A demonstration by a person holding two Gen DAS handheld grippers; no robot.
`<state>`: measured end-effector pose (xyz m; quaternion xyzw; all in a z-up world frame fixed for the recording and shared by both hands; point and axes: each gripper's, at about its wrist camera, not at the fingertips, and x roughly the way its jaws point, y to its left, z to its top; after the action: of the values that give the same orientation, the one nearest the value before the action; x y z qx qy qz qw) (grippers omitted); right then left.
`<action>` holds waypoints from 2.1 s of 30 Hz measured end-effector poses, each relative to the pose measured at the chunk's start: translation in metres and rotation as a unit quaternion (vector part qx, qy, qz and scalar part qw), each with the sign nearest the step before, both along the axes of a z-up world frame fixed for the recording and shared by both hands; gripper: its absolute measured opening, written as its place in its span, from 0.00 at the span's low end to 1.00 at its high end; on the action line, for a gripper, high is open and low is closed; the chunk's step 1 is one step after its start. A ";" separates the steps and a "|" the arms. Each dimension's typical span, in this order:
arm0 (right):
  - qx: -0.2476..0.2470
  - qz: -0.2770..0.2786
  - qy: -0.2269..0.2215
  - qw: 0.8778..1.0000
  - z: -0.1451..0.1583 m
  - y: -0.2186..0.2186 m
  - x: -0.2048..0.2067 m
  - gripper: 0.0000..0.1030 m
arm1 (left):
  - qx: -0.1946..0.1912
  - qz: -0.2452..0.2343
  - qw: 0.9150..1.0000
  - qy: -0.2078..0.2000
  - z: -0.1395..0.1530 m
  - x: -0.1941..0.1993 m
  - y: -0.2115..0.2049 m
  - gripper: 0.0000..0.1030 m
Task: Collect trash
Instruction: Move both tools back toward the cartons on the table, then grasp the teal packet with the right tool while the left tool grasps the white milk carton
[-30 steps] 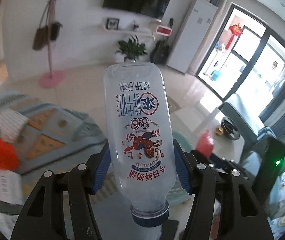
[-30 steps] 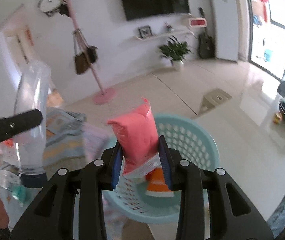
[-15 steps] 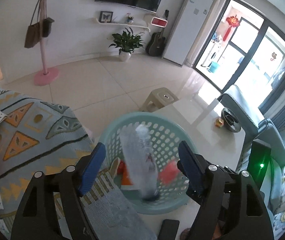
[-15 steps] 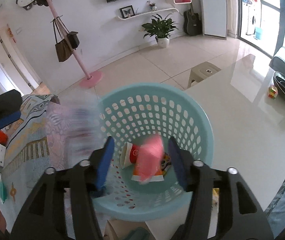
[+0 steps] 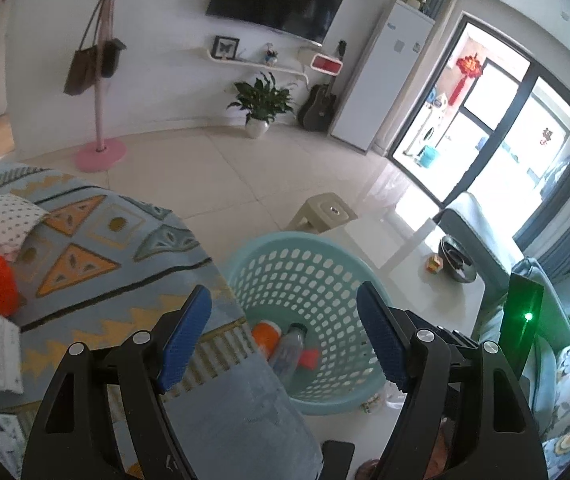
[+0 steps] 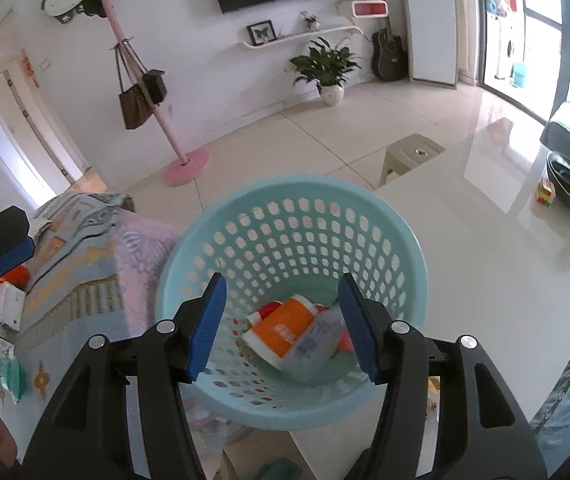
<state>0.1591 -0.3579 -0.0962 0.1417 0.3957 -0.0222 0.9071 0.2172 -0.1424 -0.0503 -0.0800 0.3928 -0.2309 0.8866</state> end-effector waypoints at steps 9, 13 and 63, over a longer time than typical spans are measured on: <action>-0.010 0.042 -0.056 0.997 0.043 0.042 -0.018 0.53 | -0.022 0.032 0.998 -0.055 0.036 -0.037 0.046 0.71; -0.018 0.078 -0.087 0.993 0.064 0.070 -0.031 0.53 | -0.033 0.046 0.996 -0.074 0.050 -0.051 0.074 0.71; -0.049 0.362 0.003 0.931 0.001 0.266 -0.093 0.57 | 0.026 -0.005 0.998 0.064 -0.042 -0.114 0.251 0.74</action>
<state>0.0660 -0.0918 -0.0957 -0.0559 0.4209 0.2876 0.8585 0.1030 0.1083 -0.0928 -0.0695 0.4550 -0.2190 0.8604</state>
